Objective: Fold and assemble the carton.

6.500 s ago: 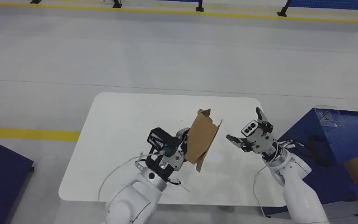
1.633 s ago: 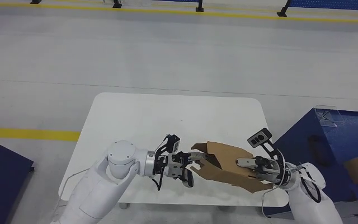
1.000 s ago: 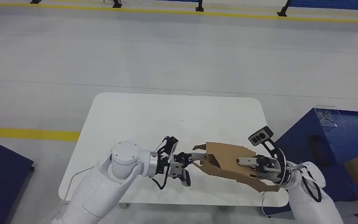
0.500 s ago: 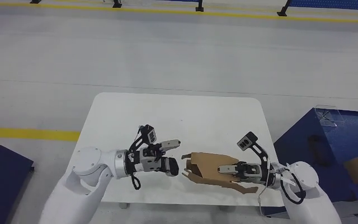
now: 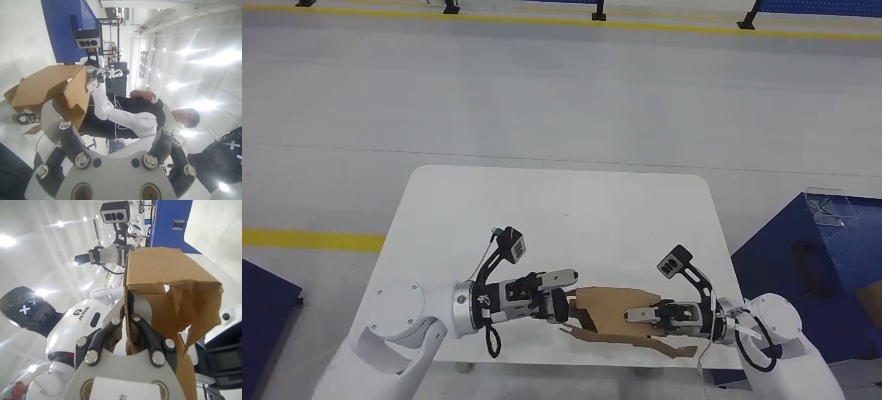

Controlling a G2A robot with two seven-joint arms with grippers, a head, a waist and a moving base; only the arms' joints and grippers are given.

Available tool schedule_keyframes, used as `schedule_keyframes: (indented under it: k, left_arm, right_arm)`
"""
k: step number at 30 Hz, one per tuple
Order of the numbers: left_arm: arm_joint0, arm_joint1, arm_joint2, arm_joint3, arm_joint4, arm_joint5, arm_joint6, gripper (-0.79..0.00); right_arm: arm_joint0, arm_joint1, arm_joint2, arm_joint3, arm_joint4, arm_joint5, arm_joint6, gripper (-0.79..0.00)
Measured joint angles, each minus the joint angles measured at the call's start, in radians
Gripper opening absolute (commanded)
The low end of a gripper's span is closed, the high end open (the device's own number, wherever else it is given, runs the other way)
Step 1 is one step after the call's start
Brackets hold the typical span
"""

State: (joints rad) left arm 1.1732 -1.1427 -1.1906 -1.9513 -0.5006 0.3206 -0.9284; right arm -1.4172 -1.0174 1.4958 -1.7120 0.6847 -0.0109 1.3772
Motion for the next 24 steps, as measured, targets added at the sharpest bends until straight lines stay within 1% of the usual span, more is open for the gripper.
schedule_keyframes:
  k: [3,8,13,17,24]
  left_arm:
    - [-0.025,-0.003,0.028,0.014,0.001,0.029,0.012,0.0]
    - [-0.047,-0.007,0.063,0.014,-0.009,0.014,0.012,0.0]
    - [-0.062,-0.009,0.083,0.009,-0.009,0.026,0.021,0.0]
    - [-0.063,-0.008,0.084,-0.004,-0.011,0.018,0.028,0.0]
    - [-0.042,-0.001,0.066,-0.039,0.003,0.011,0.042,0.0]
  right_arm:
    - [-0.002,0.002,0.012,-0.003,0.017,-0.003,0.0,-0.785]
    - [-0.006,0.006,0.009,-0.014,-0.007,0.001,0.003,-0.785]
    - [-0.005,0.007,-0.011,-0.019,-0.022,-0.006,-0.004,-0.785]
    - [-0.001,0.009,-0.017,-0.019,-0.038,-0.01,-0.01,-0.785]
    - [0.002,0.012,-0.034,-0.014,-0.059,-0.016,-0.019,-0.785]
